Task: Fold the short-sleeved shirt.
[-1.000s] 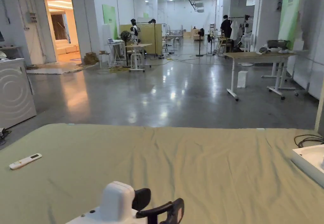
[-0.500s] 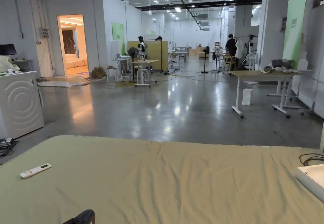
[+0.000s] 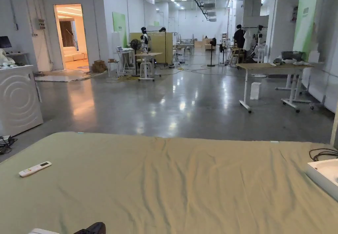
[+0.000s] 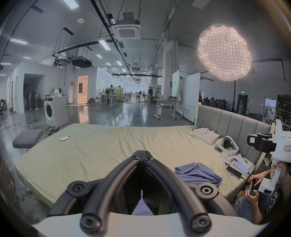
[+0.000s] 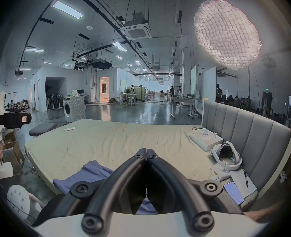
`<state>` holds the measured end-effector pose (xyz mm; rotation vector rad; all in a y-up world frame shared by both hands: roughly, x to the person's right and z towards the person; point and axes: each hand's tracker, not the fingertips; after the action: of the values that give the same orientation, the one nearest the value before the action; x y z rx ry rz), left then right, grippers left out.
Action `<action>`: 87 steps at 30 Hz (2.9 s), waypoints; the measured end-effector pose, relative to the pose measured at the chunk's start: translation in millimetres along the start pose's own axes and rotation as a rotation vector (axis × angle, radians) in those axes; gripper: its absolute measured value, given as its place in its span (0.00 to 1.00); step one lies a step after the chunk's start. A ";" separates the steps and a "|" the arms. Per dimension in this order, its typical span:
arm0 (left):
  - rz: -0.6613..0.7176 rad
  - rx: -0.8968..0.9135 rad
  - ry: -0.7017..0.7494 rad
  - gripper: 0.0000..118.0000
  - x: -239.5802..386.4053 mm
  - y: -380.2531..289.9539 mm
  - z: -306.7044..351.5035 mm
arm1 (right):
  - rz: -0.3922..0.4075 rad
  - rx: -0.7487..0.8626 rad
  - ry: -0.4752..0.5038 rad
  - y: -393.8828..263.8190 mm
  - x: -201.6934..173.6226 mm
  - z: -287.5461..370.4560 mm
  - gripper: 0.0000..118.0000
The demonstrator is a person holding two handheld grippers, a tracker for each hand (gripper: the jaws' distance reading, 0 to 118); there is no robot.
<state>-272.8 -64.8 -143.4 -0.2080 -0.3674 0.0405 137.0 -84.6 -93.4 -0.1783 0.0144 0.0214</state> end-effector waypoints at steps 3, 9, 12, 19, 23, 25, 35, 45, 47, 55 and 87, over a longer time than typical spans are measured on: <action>0.008 -0.037 -0.009 0.01 -3.6 -3.8 -11.3 | -0.016 -0.021 0.007 -4.7 1.2 -3.8 0.00; 0.114 -0.189 -0.054 0.01 -31.3 -32.5 -74.8 | -0.040 -0.095 0.018 -21.8 8.6 -22.7 0.00; 0.146 -0.283 -0.056 0.01 -51.7 -49.1 -124.4 | -0.038 -0.156 0.002 -33.3 14.8 -38.4 0.00; 0.182 -0.594 -0.025 0.15 -108.6 -107.7 -269.0 | -0.064 -0.292 -0.032 -65.7 31.6 -73.2 0.00; 0.096 -0.751 0.007 0.53 -124.3 -142.2 -330.3 | -0.064 -0.350 -0.053 -82.5 39.0 -80.3 0.00; 0.124 -0.809 0.006 0.73 -130.7 -157.3 -347.3 | -0.076 -0.370 -0.063 -87.9 41.9 -82.3 0.00; 0.110 -0.950 0.033 0.73 -131.6 -187.1 -392.9 | -0.074 -0.426 -0.093 -96.8 46.8 -80.1 0.00; -0.070 -0.976 0.084 0.22 -92.3 -183.4 -401.1 | -0.124 -0.441 -0.079 -96.9 59.2 -95.1 0.00; -0.084 -0.991 0.082 0.20 -94.7 -187.8 -406.4 | -0.107 -0.476 -0.105 -88.0 71.0 -120.4 0.00; -0.033 -1.072 0.056 0.20 -109.9 -181.9 -420.4 | -0.169 -0.721 0.026 -79.4 147.4 -303.6 0.27; 0.075 -0.880 -0.037 0.20 -123.2 -161.7 -378.3 | -0.307 -0.774 0.039 -100.0 134.2 -368.6 0.02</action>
<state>-251.0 -306.0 -498.0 -1.0926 -0.3963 -0.0471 268.9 -245.7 -440.5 -0.9528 0.0166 -0.2871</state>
